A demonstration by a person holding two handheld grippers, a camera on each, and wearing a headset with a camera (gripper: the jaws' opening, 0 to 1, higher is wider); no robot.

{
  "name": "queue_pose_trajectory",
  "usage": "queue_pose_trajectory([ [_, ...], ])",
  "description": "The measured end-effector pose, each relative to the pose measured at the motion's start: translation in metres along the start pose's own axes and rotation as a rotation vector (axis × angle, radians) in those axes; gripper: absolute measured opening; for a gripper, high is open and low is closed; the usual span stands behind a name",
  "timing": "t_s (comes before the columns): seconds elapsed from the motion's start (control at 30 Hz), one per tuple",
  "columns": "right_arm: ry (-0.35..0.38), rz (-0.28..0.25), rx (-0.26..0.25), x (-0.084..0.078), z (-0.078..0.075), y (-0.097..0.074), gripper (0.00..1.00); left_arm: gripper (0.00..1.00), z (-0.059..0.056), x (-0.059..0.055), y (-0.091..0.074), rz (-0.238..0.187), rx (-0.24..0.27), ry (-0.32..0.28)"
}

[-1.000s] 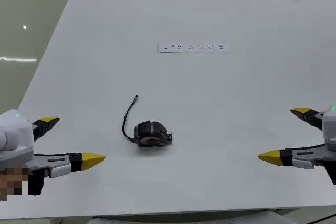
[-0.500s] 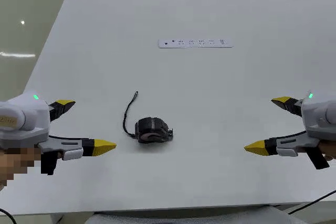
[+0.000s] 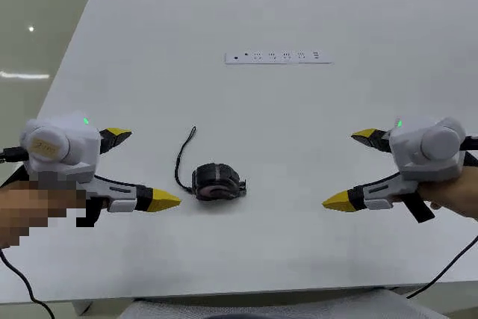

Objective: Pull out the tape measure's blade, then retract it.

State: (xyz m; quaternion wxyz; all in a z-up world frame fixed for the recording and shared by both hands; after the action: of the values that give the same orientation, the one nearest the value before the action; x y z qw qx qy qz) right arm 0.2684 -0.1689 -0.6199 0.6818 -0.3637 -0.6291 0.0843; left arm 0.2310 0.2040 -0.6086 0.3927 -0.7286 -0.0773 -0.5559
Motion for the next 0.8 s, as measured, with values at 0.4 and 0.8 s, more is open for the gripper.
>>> queue_pose_trajectory([
  [0.4,-0.05,0.024,0.103,0.011,0.008,0.035,0.89,1.0,-0.006,0.011,0.042,0.106,-0.108,0.139],
  [0.8,-0.113,0.057,0.184,0.02,0.021,0.067,0.85,0.91,-0.008,0.016,0.083,0.205,-0.206,0.228],
])
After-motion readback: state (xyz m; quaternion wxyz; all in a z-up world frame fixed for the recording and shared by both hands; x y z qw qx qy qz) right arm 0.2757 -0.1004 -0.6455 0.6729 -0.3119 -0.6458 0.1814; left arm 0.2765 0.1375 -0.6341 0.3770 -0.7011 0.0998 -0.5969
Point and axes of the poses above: the centre of the closed fingertips' face, and the gripper's own axes: y roughly forward along the fingers, z roughly to its left, x roughly out of its top, the point moved 9 cm from there along -y, roughly backward along the fingers, and after that the axes turned 5 degrees about -z, right-handed, at the moved point
